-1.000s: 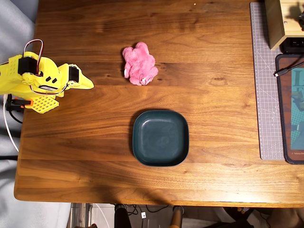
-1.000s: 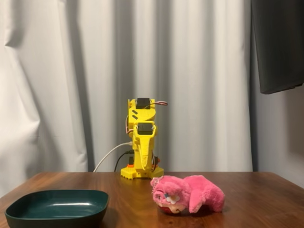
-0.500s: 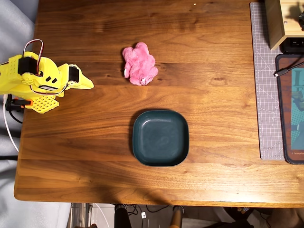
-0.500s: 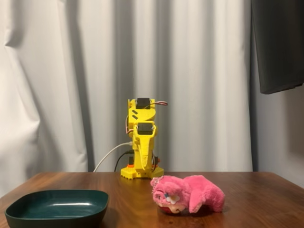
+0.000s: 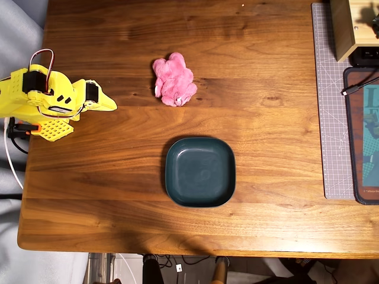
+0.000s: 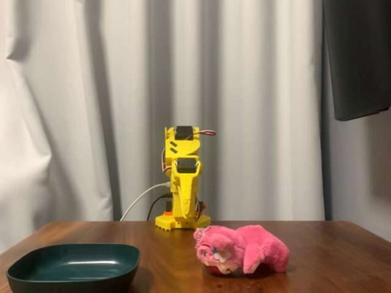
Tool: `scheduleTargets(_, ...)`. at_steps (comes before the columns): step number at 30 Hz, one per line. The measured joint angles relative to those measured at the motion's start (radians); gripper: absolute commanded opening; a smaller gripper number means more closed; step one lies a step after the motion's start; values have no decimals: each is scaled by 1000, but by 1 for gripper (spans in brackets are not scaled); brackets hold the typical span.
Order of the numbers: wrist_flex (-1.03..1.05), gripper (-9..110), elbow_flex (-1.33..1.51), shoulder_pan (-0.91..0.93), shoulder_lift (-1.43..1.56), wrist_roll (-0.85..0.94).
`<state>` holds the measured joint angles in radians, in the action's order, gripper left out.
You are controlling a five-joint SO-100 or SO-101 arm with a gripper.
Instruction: Grasp a strawberry bear and put it in the bin.
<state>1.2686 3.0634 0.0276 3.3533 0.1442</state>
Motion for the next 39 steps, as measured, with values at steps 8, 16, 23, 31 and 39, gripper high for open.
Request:
scheduleTargets(8,0,0,0,0,0,0)
scheduleTargets(16,0,0,0,0,0,0)
scheduleTargets(23,0,1,0,6,0,0)
scheduleTargets(31,0,3,0,6,0,0)
scheduleTargets(39,0,0,0,6,0,0)
